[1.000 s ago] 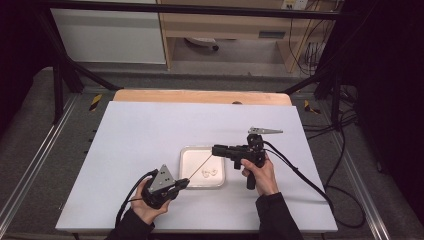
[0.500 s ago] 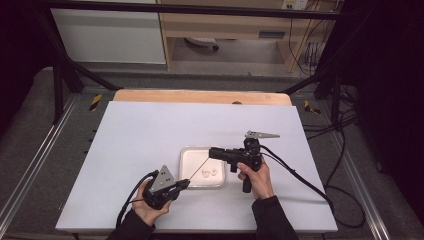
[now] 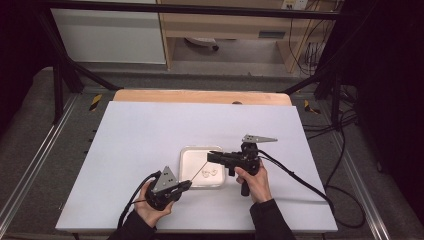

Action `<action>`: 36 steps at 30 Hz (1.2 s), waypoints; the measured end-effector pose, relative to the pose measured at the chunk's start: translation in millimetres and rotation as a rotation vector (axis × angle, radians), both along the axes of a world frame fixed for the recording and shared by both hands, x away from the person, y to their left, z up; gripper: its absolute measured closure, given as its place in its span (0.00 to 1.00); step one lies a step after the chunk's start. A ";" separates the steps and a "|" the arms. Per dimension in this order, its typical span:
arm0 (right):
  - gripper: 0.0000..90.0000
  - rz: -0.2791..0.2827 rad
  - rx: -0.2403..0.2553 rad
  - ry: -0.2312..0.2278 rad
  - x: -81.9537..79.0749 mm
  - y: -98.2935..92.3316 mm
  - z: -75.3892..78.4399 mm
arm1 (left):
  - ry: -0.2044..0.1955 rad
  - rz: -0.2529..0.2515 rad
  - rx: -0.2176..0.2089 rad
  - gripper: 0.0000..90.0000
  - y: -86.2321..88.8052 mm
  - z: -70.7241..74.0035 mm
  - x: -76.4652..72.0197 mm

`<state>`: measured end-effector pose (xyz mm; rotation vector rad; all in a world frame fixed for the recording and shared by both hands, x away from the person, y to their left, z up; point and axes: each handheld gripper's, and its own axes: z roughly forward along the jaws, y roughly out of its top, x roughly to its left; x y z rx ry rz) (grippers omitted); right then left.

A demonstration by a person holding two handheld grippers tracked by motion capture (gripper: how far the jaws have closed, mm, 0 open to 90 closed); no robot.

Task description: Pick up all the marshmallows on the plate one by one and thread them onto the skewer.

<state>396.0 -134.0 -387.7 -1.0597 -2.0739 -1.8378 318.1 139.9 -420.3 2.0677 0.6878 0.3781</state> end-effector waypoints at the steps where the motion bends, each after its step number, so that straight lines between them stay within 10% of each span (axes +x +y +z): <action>1: 0.85 0.000 0.000 -0.002 -0.4 -0.2 -0.3 | 0.002 -0.001 -0.002 0.99 -0.4 0.0 0.0; 30: 0.84 0.065 -0.082 0.026 -13.9 24.1 -30.2 | 0.024 0.028 -0.055 0.99 -18.6 4.0 6.5; 36: 0.57 0.014 -0.105 -0.029 -15.6 19.3 -23.3 | 0.033 0.033 -0.054 0.99 -13.7 2.7 7.2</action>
